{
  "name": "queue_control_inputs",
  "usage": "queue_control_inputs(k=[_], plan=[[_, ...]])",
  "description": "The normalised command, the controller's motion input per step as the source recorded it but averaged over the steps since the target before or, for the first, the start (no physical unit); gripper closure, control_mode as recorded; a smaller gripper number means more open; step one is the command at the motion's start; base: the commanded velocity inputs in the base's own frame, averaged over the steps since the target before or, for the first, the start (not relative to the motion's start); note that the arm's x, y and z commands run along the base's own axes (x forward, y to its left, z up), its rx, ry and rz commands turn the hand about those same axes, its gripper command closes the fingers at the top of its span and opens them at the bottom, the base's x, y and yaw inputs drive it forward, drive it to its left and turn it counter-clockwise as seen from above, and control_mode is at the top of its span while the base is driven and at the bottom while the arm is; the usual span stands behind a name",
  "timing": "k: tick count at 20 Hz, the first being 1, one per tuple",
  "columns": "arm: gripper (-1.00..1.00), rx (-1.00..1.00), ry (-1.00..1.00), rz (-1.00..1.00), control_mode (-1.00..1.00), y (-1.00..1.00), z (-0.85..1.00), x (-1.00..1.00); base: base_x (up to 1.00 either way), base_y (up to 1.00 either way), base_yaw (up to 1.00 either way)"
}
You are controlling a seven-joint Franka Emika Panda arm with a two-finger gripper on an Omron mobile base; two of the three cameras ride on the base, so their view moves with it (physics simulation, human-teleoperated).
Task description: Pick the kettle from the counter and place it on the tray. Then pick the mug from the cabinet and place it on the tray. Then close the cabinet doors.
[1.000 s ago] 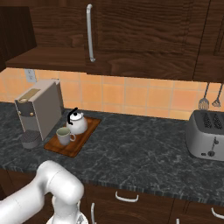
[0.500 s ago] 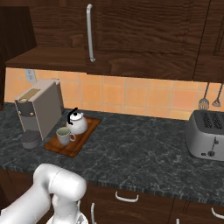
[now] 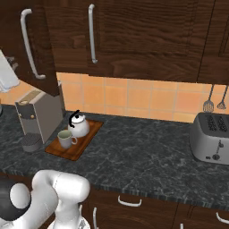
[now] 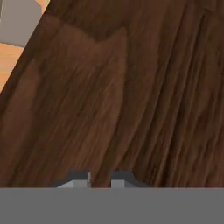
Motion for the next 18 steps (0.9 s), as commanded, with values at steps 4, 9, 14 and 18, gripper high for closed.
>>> queue_control_inputs(k=[4,9,14,18], plan=[[1.00,0.00,0.43,0.17,-1.00,-0.81,-0.20,0.99,0.00,0.00,0.00],[1.00,0.00,0.25,0.12,-1.00,-0.99,-0.67,1.00,0.00,0.00,0.00],[1.00,0.00,0.09,0.15,-1.00,-0.99,-0.74,1.00,0.00,0.00,0.00],[1.00,0.07,0.00,0.21,-1.00,-0.79,-0.45,1.00,0.00,0.00,0.00]])
